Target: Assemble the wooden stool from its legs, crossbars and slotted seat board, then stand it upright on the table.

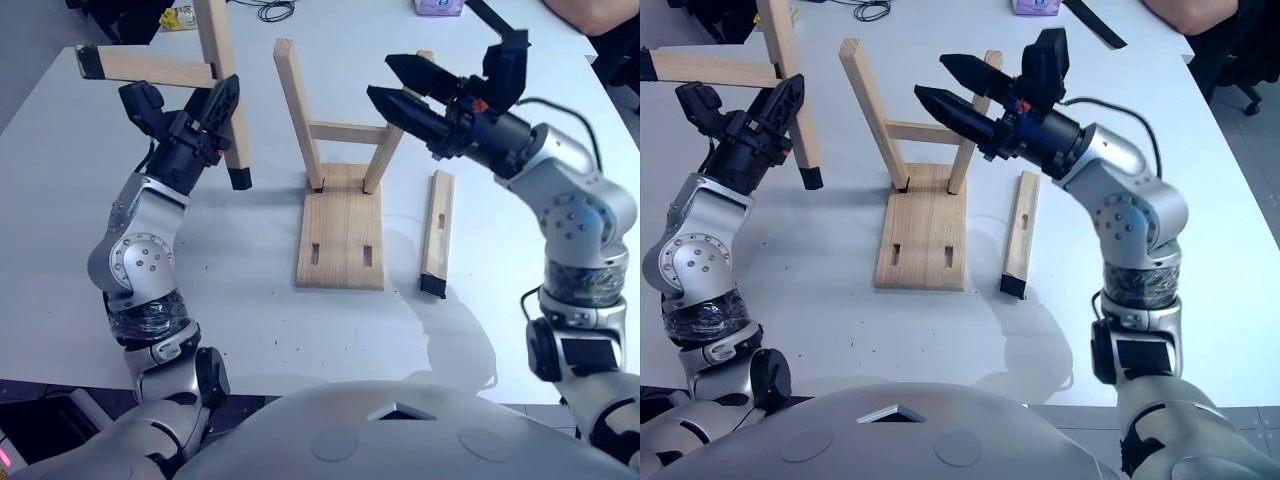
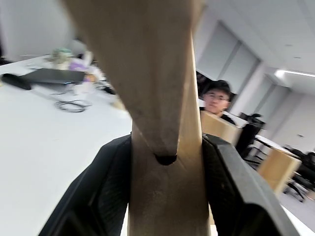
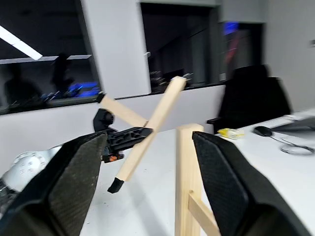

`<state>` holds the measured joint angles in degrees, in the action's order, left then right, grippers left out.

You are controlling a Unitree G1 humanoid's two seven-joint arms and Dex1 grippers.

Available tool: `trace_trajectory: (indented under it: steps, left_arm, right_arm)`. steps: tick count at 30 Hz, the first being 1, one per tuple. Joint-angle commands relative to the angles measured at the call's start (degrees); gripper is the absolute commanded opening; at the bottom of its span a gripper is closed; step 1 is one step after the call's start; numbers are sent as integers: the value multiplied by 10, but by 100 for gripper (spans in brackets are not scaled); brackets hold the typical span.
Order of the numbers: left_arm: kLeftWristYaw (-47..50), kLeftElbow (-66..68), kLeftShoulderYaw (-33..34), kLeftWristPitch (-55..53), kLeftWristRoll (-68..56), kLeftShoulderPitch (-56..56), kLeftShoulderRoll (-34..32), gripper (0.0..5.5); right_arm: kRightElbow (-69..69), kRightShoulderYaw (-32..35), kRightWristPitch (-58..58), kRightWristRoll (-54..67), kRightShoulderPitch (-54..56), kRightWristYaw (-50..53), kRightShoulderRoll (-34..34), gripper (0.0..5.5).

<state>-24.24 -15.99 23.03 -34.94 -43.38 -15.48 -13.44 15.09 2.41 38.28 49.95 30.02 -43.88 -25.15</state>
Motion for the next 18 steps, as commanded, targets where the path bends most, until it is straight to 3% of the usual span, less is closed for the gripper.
trace_trajectory:
  steps: [1,7,18]
  left_arm:
    - [-52,-6,-8,41,-12,-28,-26,202]
    - [-118,-29,-25,69,-60,-64,-37,202]
    - [-233,-47,-106,47,-117,-67,-66,202]
  right_arm:
    - [-56,28,56,49,91,-38,-30,321]
    - [-159,74,122,111,189,-19,-8,321]
    - [-184,71,207,161,205,-41,12,475]
